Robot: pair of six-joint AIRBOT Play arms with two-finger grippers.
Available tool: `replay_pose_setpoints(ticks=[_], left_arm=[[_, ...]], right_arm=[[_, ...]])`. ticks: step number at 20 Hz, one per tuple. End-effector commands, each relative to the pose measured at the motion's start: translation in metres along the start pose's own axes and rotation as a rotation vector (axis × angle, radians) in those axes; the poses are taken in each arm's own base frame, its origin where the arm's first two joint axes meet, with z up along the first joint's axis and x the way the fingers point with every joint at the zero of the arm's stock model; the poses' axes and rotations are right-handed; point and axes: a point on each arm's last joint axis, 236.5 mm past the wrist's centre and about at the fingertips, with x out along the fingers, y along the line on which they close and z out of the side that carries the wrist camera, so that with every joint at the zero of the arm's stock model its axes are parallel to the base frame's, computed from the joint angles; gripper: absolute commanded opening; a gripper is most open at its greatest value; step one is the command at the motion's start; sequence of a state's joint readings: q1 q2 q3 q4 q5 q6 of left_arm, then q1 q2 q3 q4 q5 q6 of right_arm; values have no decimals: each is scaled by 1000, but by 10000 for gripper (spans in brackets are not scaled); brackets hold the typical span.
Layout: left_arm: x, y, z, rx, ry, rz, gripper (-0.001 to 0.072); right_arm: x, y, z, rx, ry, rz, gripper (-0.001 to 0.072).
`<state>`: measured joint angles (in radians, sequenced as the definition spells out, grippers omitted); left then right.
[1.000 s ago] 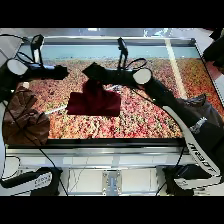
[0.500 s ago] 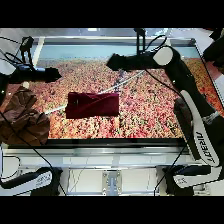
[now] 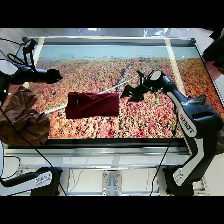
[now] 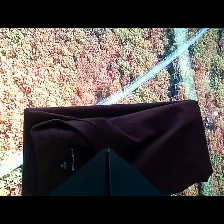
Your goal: Fold the shirts.
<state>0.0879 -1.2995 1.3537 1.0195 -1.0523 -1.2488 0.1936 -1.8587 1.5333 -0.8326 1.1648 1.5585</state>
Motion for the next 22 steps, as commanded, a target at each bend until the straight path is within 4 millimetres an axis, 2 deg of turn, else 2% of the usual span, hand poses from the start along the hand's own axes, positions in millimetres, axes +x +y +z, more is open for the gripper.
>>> replay_pose_setpoints(ticks=[1,3,6,7,8,9,10,12,13,15,18,20,22], left_arm=[[0,1,0,-1,1,1,8],[0,1,0,-1,1,1,9],[0,1,0,-1,1,1,8],[0,1,0,0,1,1,8],[0,1,0,0,1,1,8],[0,1,0,0,1,2,8],[0,1,0,0,1,2,8],[0,1,0,0,1,2,8],[0,1,0,0,2,2,8],[0,1,0,0,2,1,8],[0,1,0,-1,1,1,8],[0,1,0,-1,1,1,8],[0,1,0,-2,1,1,8]], right_arm=[[48,2,-8,64,57,102,551],[64,10,-9,44,46,112,550],[81,50,-23,2,73,231,546],[83,65,-25,-11,68,272,418],[82,81,-25,-24,61,313,160],[76,99,-22,-46,47,361,27],[64,117,-16,-94,26,402,10],[23,147,4,-201,-43,436,10],[-6,157,17,-266,-85,438,10],[-73,158,40,-323,-156,395,11],[-177,119,63,-293,-273,223,10],[-254,91,78,-253,-436,147,9],[-324,51,72,-180,-548,62,9]])
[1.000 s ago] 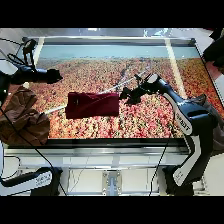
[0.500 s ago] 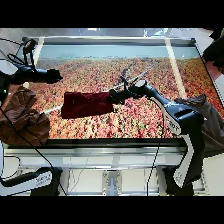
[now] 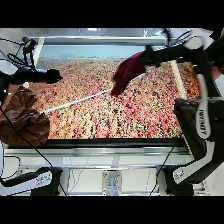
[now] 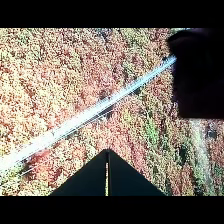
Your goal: Fold the shirts.
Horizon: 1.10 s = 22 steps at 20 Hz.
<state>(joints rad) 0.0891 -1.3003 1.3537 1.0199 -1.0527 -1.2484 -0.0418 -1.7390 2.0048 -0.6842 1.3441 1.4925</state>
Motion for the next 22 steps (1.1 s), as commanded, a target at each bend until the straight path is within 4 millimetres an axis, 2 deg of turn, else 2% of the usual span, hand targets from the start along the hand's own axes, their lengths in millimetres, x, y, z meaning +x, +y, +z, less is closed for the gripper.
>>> replay_pose_setpoints(ticks=[1,3,6,8,9,11,12,14,15,16,17,18,19,21,22], left_arm=[[0,0,0,-1,0,0,8],[0,0,0,-1,0,-1,8],[0,-1,0,-3,-1,-4,9],[1,-3,0,0,1,-7,8],[1,-4,0,2,2,-8,8],[2,-9,-1,4,3,-21,8],[3,-14,-1,4,4,-32,8],[5,-23,-1,9,6,-51,8],[6,-25,-2,13,8,-54,9],[6,-27,-2,15,9,-56,8],[7,-27,-2,16,9,-57,8],[7,-27,-2,16,8,-56,8],[6,-27,-2,15,8,-56,9],[7,-27,-2,16,8,-57,8],[7,-27,-2,16,8,-57,8]], right_arm=[[-133,-47,17,70,-143,-249,9],[-206,-80,-13,124,-127,-445,9],[-318,-118,-84,271,-130,-799,7],[-364,-127,-138,361,-155,-906,7],[-382,-137,-174,434,-160,-956,8],[-402,-164,-250,605,-177,-1038,7],[-402,-179,-285,715,-214,-1048,9],[-377,-200,-345,914,-195,-986,10],[-368,-208,-361,966,-192,-967,11],[-362,-214,-369,991,-198,-959,47],[-360,-215,-369,996,-206,-956,198],[-363,-212,-360,990,-240,-952,353],[-371,-206,-342,969,-296,-943,420],[-397,-177,-274,833,-504,-896,417],[-415,-153,-225,698,-645,-860,406]])
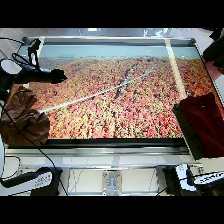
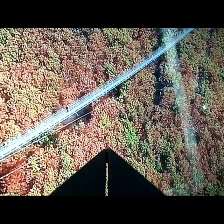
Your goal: Fold the shirts.
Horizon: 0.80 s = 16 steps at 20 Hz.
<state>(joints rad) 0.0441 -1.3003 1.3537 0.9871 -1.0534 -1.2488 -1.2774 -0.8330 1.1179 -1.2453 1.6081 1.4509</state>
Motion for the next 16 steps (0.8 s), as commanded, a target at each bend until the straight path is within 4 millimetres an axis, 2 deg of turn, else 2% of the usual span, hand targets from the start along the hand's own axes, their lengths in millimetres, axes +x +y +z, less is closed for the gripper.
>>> replay_pose_setpoints(ticks=[1,2,3,4,6,8,10,12,16], left_arm=[[1,-1,0,0,0,-2,9],[1,-1,0,0,1,-2,8],[1,-1,0,0,0,-2,8],[1,-1,0,0,0,-2,8],[1,-1,0,1,1,-2,9],[0,-2,-3,0,14,-6,9],[0,-3,-7,0,29,-11,9],[0,-3,-7,0,31,-12,9],[0,-3,-7,0,31,-12,8]], right_arm=[[-83,92,65,-53,-337,314,402],[-118,133,74,-114,-425,453,271],[-142,168,69,-204,-460,567,35],[-156,199,54,-329,-460,659,11],[-155,236,10,-573,-376,749,10],[-139,249,-26,-731,-263,754,10],[-125,250,-41,-808,-216,695,11],[-113,244,-46,-850,-185,630,11],[-117,250,-47,-837,-194,659,11]])
